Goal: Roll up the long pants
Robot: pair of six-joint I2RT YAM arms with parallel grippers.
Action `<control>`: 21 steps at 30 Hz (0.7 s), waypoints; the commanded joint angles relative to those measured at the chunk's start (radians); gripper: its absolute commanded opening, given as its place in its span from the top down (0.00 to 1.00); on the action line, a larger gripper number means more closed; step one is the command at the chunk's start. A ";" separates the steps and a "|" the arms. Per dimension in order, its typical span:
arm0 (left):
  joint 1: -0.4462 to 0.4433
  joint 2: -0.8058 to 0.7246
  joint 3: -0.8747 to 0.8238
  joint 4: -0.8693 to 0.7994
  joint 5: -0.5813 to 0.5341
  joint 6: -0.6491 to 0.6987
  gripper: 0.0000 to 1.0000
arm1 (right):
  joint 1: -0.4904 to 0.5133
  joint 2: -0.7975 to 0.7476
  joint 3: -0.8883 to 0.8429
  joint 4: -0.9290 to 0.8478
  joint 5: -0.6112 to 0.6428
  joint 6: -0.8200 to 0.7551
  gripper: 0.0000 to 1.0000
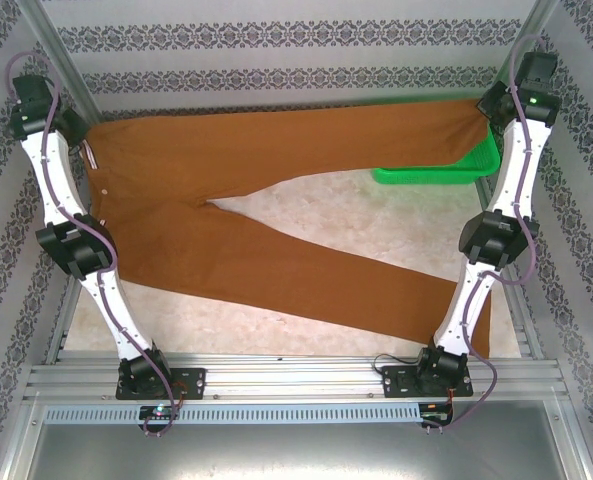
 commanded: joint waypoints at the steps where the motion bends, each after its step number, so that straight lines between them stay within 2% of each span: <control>1: 0.020 0.016 0.061 0.016 -0.133 -0.040 1.00 | -0.037 0.009 0.023 0.038 0.030 -0.003 1.00; 6: 0.002 0.008 0.082 0.064 -0.179 -0.083 1.00 | -0.053 0.023 0.050 0.078 -0.010 0.025 1.00; 10: -0.006 0.022 0.128 0.062 -0.168 -0.096 1.00 | -0.057 0.012 0.053 0.077 -0.022 0.025 1.00; 13: -0.006 -0.004 0.092 0.029 -0.184 -0.076 1.00 | -0.051 -0.042 -0.017 0.043 0.012 -0.001 1.00; 15: -0.006 -0.065 -0.027 0.066 -0.198 -0.053 1.00 | -0.048 -0.136 -0.192 0.082 0.044 -0.010 1.00; 18: 0.007 -0.201 -0.302 0.225 -0.195 -0.046 1.00 | -0.051 -0.316 -0.535 0.246 0.073 0.000 1.00; 21: 0.033 -0.275 -0.470 0.307 -0.165 -0.064 1.00 | -0.069 -0.448 -0.761 0.352 0.082 0.013 1.00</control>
